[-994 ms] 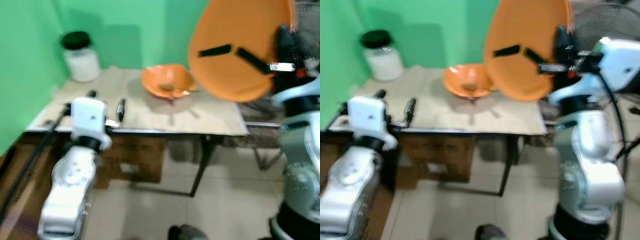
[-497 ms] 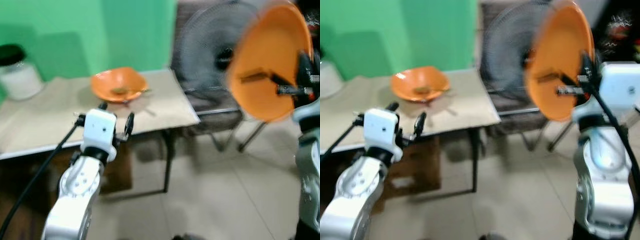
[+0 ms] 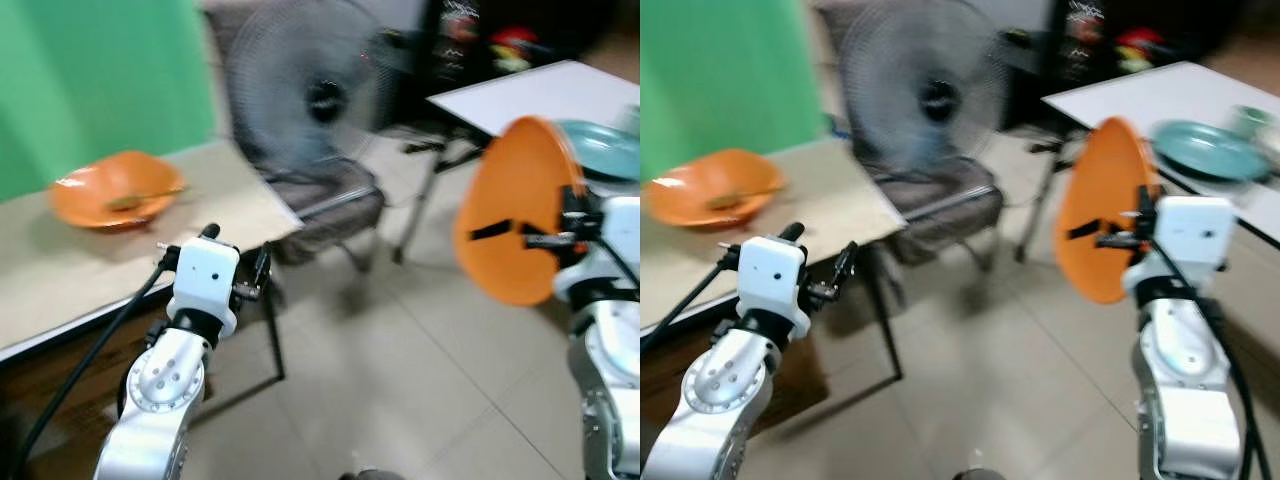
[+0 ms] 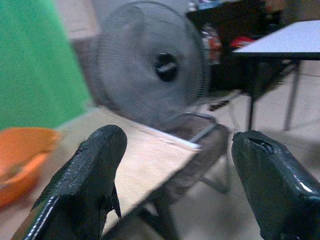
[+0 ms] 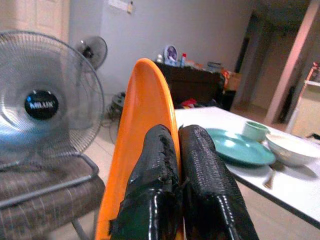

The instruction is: Setting the table

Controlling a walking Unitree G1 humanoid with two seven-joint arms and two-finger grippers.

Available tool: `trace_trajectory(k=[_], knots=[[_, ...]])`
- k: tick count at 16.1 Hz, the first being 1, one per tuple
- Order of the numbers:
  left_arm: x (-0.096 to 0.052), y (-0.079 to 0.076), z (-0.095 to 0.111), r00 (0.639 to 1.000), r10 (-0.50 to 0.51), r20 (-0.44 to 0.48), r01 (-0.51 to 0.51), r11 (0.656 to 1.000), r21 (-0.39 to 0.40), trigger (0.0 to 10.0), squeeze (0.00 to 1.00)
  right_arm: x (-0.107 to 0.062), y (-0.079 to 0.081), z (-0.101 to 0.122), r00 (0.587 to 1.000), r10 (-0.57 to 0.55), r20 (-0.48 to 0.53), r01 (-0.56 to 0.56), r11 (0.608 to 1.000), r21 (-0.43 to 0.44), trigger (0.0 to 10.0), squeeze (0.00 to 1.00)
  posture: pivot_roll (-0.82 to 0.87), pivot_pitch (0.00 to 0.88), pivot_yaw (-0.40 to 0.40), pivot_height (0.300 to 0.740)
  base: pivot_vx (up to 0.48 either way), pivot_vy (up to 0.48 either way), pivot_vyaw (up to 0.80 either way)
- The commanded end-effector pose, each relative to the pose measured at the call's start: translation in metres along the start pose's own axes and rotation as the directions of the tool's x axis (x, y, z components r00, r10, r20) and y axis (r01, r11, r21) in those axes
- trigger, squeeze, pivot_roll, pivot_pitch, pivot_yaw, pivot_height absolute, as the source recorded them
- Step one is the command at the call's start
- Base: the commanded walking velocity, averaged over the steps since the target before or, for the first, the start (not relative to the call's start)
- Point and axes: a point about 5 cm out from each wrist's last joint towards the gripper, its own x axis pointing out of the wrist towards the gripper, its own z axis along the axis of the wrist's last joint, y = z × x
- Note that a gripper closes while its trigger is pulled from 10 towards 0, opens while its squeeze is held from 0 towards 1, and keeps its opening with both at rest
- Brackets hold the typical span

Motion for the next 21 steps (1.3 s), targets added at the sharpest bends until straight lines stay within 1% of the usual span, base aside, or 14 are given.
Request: trace_trajectory(k=[1,2,3,4,5,6,7,8,10,13,14,15,17,21], knots=[[0.005,-0.005,0.003,1.000,-0.013,0.018,0.014,0.999,-0.037,10.0,0.00,0.003,0.004,0.005,0.999,0.028,0.016,-0.028,1.000,-0.011,10.0,0.00,-0.01,0.000,-0.037,0.740,0.000,0.000,-0.80],[0.006,-0.006,0.003,1.000,-0.019,0.017,0.019,0.999,-0.045,10.0,0.00,0.004,0.005,0.004,0.999,0.034,0.011,-0.034,0.999,-0.011,10.0,0.00,-0.01,0.000,-0.037,0.740,0.000,0.000,-0.80],[0.008,-0.007,-0.002,1.000,-0.011,-0.005,0.011,1.000,-0.001,10.0,0.00,0.005,0.011,0.003,0.998,0.063,-0.004,-0.063,0.998,-0.012,10.0,0.00,-0.03,0.000,-0.021,0.740,0.000,0.000,-0.80],[0.008,-0.007,-0.002,1.000,-0.011,-0.004,0.011,1.000,-0.002,10.0,0.00,0.005,0.012,0.004,0.997,0.071,-0.003,-0.071,0.997,-0.010,10.0,0.00,-0.03,0.000,-0.021,0.740,0.000,0.000,0.00],[0.008,-0.005,-0.002,1.000,-0.003,0.003,0.003,1.000,-0.021,10.0,0.00,0.002,0.019,0.003,0.993,0.120,-0.009,-0.120,0.993,-0.012,10.0,0.00,-0.03,0.000,-0.024,0.740,0.000,0.000,0.00],[0.010,0.000,0.000,1.000,0.029,0.005,-0.029,0.998,-0.055,10.0,0.00,-0.001,0.036,0.001,0.970,0.242,-0.021,-0.243,0.970,-0.018,10.0,0.00,-0.02,0.000,-0.030,0.740,0.000,0.000,0.00],[0.011,0.003,0.007,0.999,0.044,0.032,-0.040,0.991,-0.124,10.0,0.00,-0.001,0.043,0.002,0.961,0.275,-0.020,-0.276,0.961,-0.022,10.0,0.00,-0.01,0.000,-0.036,0.740,0.000,0.000,-0.80],[0.011,0.006,0.004,0.998,0.058,0.014,-0.056,0.992,-0.115,10.0,0.00,0.000,0.045,-0.001,0.960,0.278,-0.028,-0.278,0.960,-0.021,10.0,0.00,-0.02,0.000,-0.021,0.740,0.000,0.000,-0.80],[0.011,0.008,0.002,0.998,0.058,-0.006,-0.058,0.993,-0.099,10.0,0.00,-0.001,0.046,-0.001,0.961,0.274,-0.032,-0.274,0.962,-0.009,10.0,0.00,-0.02,0.000,-0.016,0.740,0.000,0.000,-0.80],[0.012,0.007,0.002,0.998,0.054,-0.032,-0.060,0.978,-0.202,10.0,0.00,-0.001,0.047,-0.002,0.960,0.278,-0.046,-0.279,0.960,-0.017,10.0,0.00,-0.01,0.000,-0.036,0.740,0.000,0.000,-0.80],[0.012,0.008,0.002,0.998,0.056,-0.030,-0.061,0.977,-0.203,10.0,0.00,-0.001,0.047,-0.003,0.959,0.280,-0.048,-0.281,0.959,-0.018,10.0,0.00,-0.01,0.000,-0.032,0.740,0.000,0.000,-0.80],[0.012,0.006,0.002,0.999,0.046,-0.011,-0.047,0.989,-0.142,10.0,0.00,-0.003,0.045,-0.004,0.960,0.275,-0.055,-0.277,0.960,-0.030,10.0,0.00,-0.01,0.000,-0.025,0.740,0.000,0.000,-0.80],[0.009,0.005,0.002,0.999,0.043,0.002,-0.042,0.991,-0.127,10.0,0.00,-0.005,0.042,-0.005,0.963,0.261,-0.066,-0.263,0.964,-0.024,10.0,0.00,-0.02,0.000,-0.026,0.740,0.000,0.000,-0.80],[0.012,0.017,0.006,0.966,0.253,0.059,-0.241,0.958,-0.158,10.0,0.00,-0.005,0.042,-0.010,0.968,0.234,-0.085,-0.234,0.972,0.009,10.0,0.00,-0.02,0.000,-0.012,0.740,0.000,0.000,-0.80]])
